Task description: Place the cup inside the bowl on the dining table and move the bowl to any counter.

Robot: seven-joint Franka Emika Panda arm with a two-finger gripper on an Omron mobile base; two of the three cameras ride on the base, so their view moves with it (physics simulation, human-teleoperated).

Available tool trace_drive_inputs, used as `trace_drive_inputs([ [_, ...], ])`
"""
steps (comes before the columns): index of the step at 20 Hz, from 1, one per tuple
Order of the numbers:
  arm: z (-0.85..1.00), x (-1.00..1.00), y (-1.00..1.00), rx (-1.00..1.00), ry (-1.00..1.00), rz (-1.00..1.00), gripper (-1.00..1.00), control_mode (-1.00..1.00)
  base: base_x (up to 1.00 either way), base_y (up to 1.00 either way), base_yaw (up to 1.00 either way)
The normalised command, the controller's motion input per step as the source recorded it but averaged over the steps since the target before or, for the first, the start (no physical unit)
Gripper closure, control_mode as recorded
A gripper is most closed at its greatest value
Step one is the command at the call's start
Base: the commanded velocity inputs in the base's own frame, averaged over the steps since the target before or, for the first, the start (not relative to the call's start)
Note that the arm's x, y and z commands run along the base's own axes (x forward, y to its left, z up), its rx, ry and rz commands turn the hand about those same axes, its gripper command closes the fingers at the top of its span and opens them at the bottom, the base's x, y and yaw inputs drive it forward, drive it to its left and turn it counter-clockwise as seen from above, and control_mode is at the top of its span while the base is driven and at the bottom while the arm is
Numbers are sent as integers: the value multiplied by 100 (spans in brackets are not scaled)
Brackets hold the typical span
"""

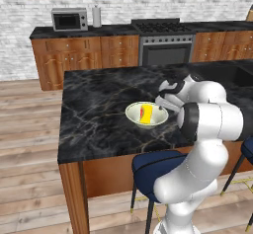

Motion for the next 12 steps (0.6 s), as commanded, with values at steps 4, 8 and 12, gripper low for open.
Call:
trace_drive_inputs([
  [4,-15,0,0,0,2,-7,-100,-100,0,0,0],
  [8,-22,1,0,0,4,-6,-100,-100,0,0,0],
  [12,-35,9,0,0,2,-4,-100,-100,0,0,0],
])
